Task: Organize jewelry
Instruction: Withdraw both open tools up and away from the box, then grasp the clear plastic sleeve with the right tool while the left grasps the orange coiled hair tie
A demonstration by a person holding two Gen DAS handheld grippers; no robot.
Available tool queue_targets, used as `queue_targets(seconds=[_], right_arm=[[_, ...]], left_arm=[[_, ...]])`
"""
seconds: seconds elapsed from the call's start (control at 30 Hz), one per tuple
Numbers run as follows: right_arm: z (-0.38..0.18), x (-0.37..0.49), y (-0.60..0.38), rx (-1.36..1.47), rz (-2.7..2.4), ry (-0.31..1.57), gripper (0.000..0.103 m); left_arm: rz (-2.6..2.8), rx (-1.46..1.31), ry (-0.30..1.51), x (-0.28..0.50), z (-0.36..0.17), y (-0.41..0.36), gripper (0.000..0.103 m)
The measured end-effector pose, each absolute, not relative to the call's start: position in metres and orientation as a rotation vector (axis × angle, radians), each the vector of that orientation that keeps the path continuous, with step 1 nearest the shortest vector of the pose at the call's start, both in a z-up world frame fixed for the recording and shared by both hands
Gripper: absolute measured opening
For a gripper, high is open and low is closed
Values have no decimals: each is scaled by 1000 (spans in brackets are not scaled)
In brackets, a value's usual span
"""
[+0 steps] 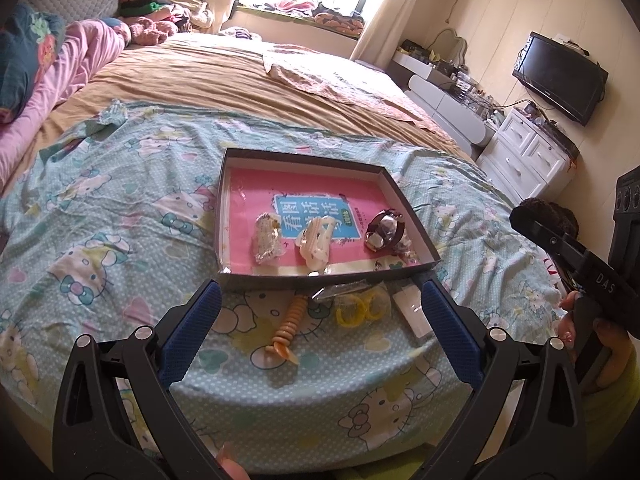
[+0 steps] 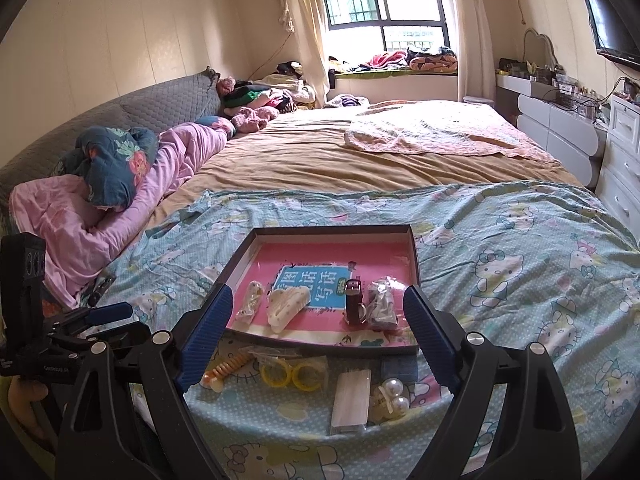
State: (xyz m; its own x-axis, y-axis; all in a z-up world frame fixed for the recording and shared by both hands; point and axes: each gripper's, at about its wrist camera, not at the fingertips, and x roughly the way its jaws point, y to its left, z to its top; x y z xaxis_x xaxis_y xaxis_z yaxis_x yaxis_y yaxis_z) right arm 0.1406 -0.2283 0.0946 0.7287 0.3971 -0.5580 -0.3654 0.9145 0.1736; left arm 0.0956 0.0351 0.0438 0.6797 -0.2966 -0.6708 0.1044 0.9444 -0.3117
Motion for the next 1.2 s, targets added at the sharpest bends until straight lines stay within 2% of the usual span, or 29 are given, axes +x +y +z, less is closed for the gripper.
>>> queue_targets(seconds=[0.9,1.2], right_arm=[[14,131,-216,10,458,857,86],[-2,134,-221,18,445,913,86]], left_arm=[[-224,-184,962,96,-29,15,93],[-215,-144,969,99,-38,10,93]])
